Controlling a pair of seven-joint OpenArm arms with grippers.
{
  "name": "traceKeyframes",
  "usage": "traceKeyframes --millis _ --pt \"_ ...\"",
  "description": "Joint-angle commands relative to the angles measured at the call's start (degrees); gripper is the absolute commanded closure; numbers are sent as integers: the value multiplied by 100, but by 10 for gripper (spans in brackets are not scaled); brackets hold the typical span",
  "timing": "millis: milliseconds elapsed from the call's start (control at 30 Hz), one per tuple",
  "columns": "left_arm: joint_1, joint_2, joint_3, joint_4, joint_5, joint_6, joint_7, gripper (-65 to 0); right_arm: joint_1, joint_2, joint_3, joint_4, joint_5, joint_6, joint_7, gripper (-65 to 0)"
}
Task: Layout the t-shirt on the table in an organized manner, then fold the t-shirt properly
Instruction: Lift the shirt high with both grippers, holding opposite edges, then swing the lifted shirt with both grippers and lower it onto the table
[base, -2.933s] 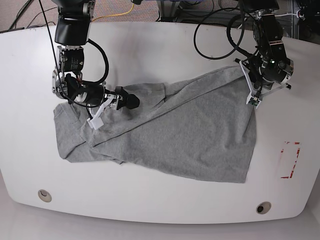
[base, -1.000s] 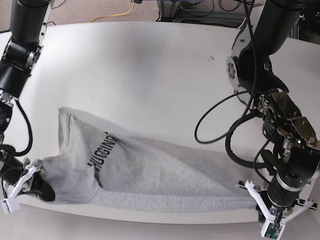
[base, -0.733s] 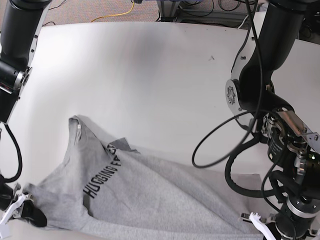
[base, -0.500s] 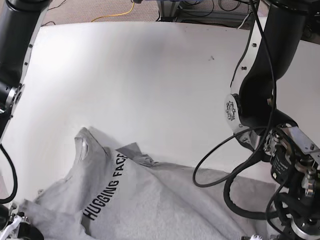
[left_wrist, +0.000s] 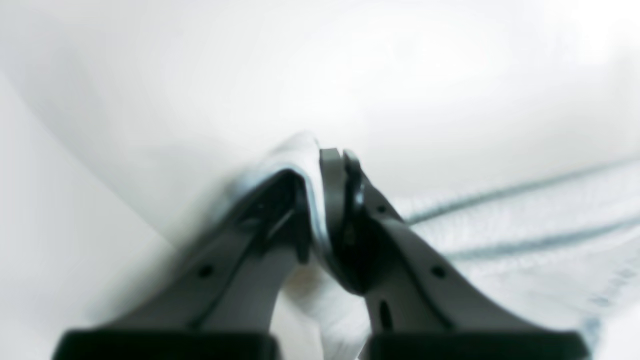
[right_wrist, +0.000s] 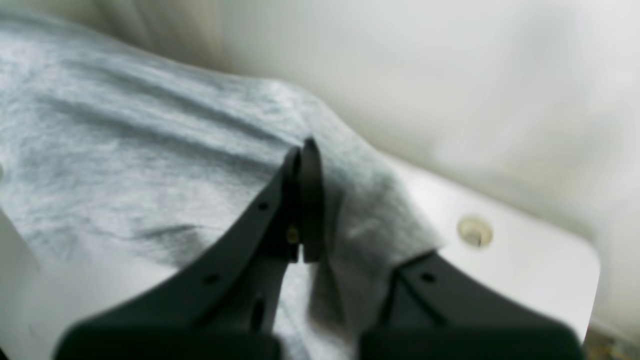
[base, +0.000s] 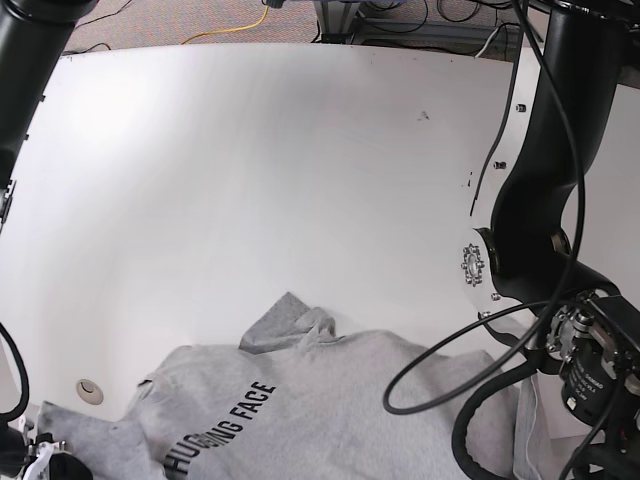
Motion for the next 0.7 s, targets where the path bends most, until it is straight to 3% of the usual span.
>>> traceKeyframes --millis 0,500,667 --pt "-210 -23 0 27 86 7 -125 0 277 174 47 78 -41 21 13 0" --pt "-210 -58 -9 -192 78 -11 -125 0 277 217 82 122 3 12 -190 0" --pt "-210 -67 -9 -78 78 -11 -125 0 277 217 398 237 3 -14 -207 0"
